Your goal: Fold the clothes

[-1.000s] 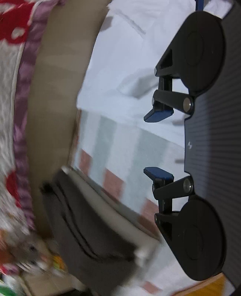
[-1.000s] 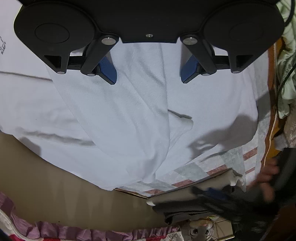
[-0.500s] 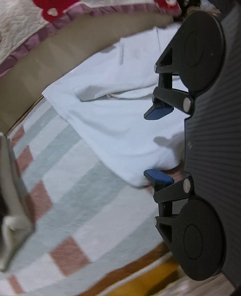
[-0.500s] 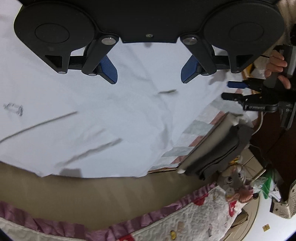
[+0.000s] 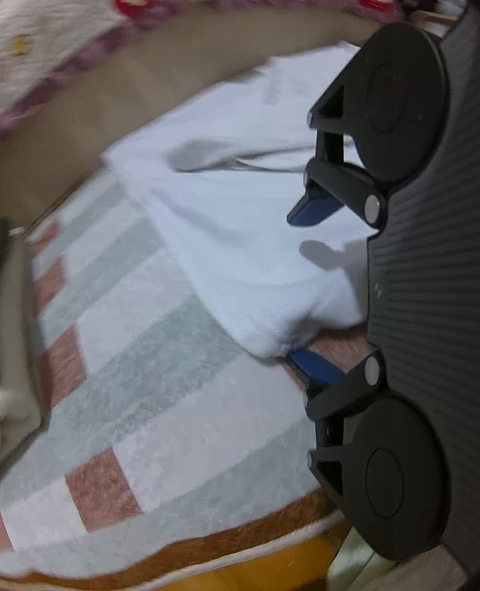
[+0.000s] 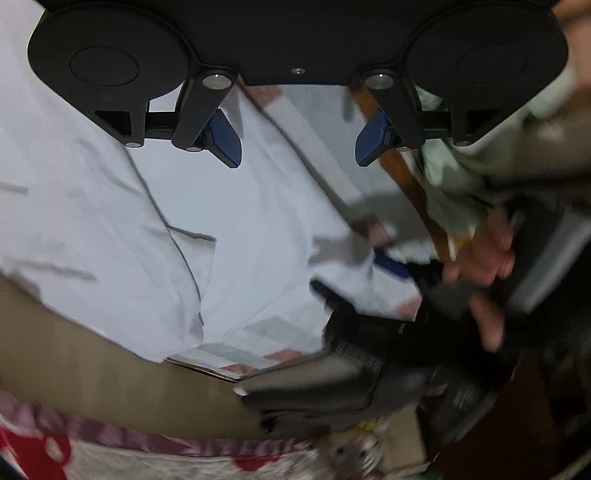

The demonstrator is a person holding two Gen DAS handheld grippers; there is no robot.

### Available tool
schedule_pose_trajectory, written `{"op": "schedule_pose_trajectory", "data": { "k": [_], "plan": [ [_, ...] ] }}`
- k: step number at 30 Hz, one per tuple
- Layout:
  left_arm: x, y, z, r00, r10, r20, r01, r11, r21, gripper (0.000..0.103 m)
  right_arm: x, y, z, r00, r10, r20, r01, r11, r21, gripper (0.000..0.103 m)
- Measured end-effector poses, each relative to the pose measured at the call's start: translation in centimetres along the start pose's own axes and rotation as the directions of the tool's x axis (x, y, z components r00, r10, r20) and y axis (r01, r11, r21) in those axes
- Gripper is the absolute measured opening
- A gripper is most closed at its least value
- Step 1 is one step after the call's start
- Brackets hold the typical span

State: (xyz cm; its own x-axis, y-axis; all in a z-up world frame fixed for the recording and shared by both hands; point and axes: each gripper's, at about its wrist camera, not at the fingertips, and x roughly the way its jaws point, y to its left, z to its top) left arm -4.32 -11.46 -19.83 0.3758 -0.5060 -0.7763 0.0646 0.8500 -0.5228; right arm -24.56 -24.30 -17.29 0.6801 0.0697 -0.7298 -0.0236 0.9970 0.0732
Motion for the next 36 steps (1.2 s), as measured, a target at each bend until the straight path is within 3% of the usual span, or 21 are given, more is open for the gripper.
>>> {"op": "schedule_pose_trajectory", "data": {
  "k": [2, 3, 4, 5, 7, 10, 15, 16, 18, 22, 23, 25, 27, 30, 34, 36],
  "plan": [
    [0.1, -0.4, -0.7, 0.999, -0.007, 0.043, 0.007, 1.000, 0.021, 0.080, 0.7, -0.7, -0.1, 0.999, -0.034, -0.021, 0.035, 0.999, 0.038, 0.073],
    [0.1, -0.6, -1.0, 0.998, -0.010, 0.061, 0.007, 0.999, 0.044, 0.065, 0.9, -1.4, -0.2, 0.999, -0.031, -0.028, 0.033, 0.996, 0.079, 0.073],
    [0.3, -1.0, -1.2, 0.998, -0.008, 0.067, 0.003, 0.997, 0.071, 0.027, 1.3, -2.1, -0.4, 0.999, -0.022, -0.037, 0.027, 0.993, 0.118, 0.074],
    [0.7, -1.3, -1.2, 0.999, -0.014, 0.050, 0.009, 0.994, 0.108, 0.005, 1.7, -2.8, -0.4, 0.999, -0.013, -0.046, 0.020, 0.987, 0.158, 0.074],
    [0.1, -2.6, -0.9, 0.995, 0.013, 0.095, -0.034, 0.975, 0.220, 0.006, 1.7, -3.2, -0.8, 1.000, 0.012, -0.028, -0.007, 0.981, 0.195, 0.078],
    [-2.3, -5.3, -1.8, 0.969, 0.006, 0.246, -0.106, 0.911, 0.398, 0.007, 1.5, -4.0, -1.3, 0.996, 0.086, 0.002, -0.083, 0.959, 0.270, 0.078],
    [-2.7, -6.9, -4.7, 0.932, 0.109, 0.345, -0.275, 0.835, 0.477, 0.008, 1.3, -4.2, -1.6, 0.992, 0.124, 0.005, -0.120, 0.950, 0.289, 0.078],
    [-2.6, -6.7, -4.7, 0.931, 0.130, 0.340, -0.286, 0.841, 0.459, 0.008, 1.3, -4.1, -1.6, 0.992, 0.127, -0.001, -0.121, 0.951, 0.286, 0.078],
    [-2.2, -5.1, -3.4, 0.937, 0.168, 0.306, -0.280, 0.886, 0.369, 0.007, 1.2, -3.8, -1.4, 0.992, 0.127, -0.026, -0.115, 0.956, 0.270, 0.078],
    [-4.1, -2.1, -0.6, 0.884, 0.269, 0.382, -0.366, 0.907, 0.208, 0.000, 0.8, -3.5, -1.3, 0.985, 0.150, -0.081, -0.125, 0.959, 0.256, 0.078],
    [-4.3, -1.3, 0.0, 0.898, 0.266, 0.351, -0.342, 0.923, 0.176, 0.000, 0.6, -3.5, -1.2, 0.983, 0.155, -0.096, -0.126, 0.959, 0.255, 0.078],
    [-4.1, 0.4, 0.8, 0.962, 0.192, 0.195, -0.216, 0.970, 0.113, 0.004, -0.3, -3.7, -1.3, 0.978, 0.163, -0.133, -0.123, 0.955, 0.270, 0.075],
    [-3.9, 2.1, 1.6, 0.995, 0.096, 0.042, -0.097, 0.995, 0.029, 0.007, -2.4, -5.1, -2.0, 0.975, 0.178, -0.132, -0.117, 0.920, 0.375, 0.074],
    [-2.6, 2.4, 1.3, 0.994, 0.096, -0.054, -0.096, 0.995, -0.007, 0.037, -6.5, -8.2, -3.9, 0.990, 0.126, -0.055, -0.071, 0.814, 0.576, 0.076],
    [-1.0, 1.5, 1.4, 0.997, 0.068, -0.041, -0.068, 0.998, -0.009, 0.052, -9.9, -12.2, -7.0, 0.999, 0.032, -0.015, -0.007, 0.594, 0.804, 0.077],
    [-0.2, 1.1, 1.1, 1.000, 0.019, -0.011, -0.019, 1.000, -0.016, 0.051, -11.2, -14.1, -8.9, 1.000, 0.003, 0.022, -0.021, 0.443, 0.896, 0.080]
  ]
}}
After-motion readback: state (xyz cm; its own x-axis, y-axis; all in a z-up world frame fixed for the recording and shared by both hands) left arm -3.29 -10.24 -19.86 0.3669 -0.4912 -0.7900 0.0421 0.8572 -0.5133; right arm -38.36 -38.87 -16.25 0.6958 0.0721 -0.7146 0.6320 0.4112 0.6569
